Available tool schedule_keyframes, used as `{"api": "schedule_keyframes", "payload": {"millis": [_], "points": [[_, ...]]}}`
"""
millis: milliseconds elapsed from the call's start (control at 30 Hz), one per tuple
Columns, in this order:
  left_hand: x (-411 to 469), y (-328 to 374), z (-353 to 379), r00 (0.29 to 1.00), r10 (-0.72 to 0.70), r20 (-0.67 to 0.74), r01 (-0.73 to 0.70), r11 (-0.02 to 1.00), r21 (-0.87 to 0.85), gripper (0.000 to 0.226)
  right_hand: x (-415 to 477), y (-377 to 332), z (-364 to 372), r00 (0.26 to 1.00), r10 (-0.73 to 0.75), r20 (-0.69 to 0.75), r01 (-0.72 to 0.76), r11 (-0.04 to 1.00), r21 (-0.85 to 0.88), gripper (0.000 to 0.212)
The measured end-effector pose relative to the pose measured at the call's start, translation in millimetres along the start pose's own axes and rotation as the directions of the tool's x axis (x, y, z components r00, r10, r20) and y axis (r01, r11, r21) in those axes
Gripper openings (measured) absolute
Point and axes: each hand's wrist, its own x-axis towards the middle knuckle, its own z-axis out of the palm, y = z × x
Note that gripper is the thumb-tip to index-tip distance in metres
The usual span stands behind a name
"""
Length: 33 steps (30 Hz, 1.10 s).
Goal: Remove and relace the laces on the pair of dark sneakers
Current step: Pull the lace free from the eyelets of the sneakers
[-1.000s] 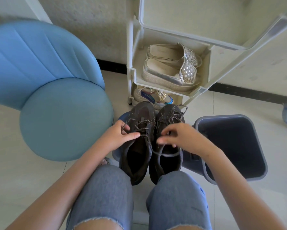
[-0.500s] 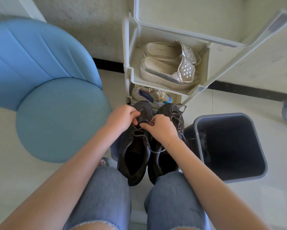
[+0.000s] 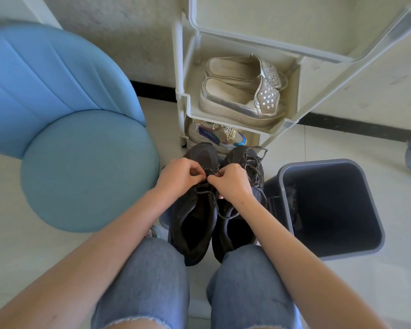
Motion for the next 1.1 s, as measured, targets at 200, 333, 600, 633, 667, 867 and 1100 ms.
{"api": "schedule_keyframes", "payload": {"millis": [200,333,600,633,667,867,1100], "points": [[0,-4,13,0.999,-0.013,-0.049,0.008,0.995,-0.1,0.008,-1,7,-4,1.0,0.005,0.006,-0.006,0.992,0.127,0.022],[-2,-9,24,0.995,-0.047,-0.09,0.026,0.975,-0.219,0.009,-3,12,-4,1.0,0.014,0.012,-0.017,0.981,0.194,0.023],[-4,-12,31,0.974,-0.195,-0.114,0.125,0.885,-0.449,0.012,-7,11,-1,0.999,-0.027,-0.036,0.034,0.976,0.216,0.024],[-4,-11,32,0.973,-0.201,-0.116,0.129,0.883,-0.452,0.012,-6,12,0,0.998,-0.033,-0.053,0.044,0.975,0.216,0.023],[-4,-10,33,0.972,-0.204,-0.117,0.133,0.886,-0.445,0.012,-6,12,0,0.997,-0.04,-0.068,0.054,0.975,0.216,0.022],[-2,-7,37,0.964,-0.225,-0.139,0.158,0.912,-0.379,0.012,-8,14,-1,0.999,-0.022,-0.038,0.032,0.954,0.297,0.013],[-7,-7,32,0.992,-0.06,-0.109,0.049,0.994,-0.099,0.015,-8,13,1,1.0,0.007,-0.028,0.003,0.941,0.338,0.01]]}}
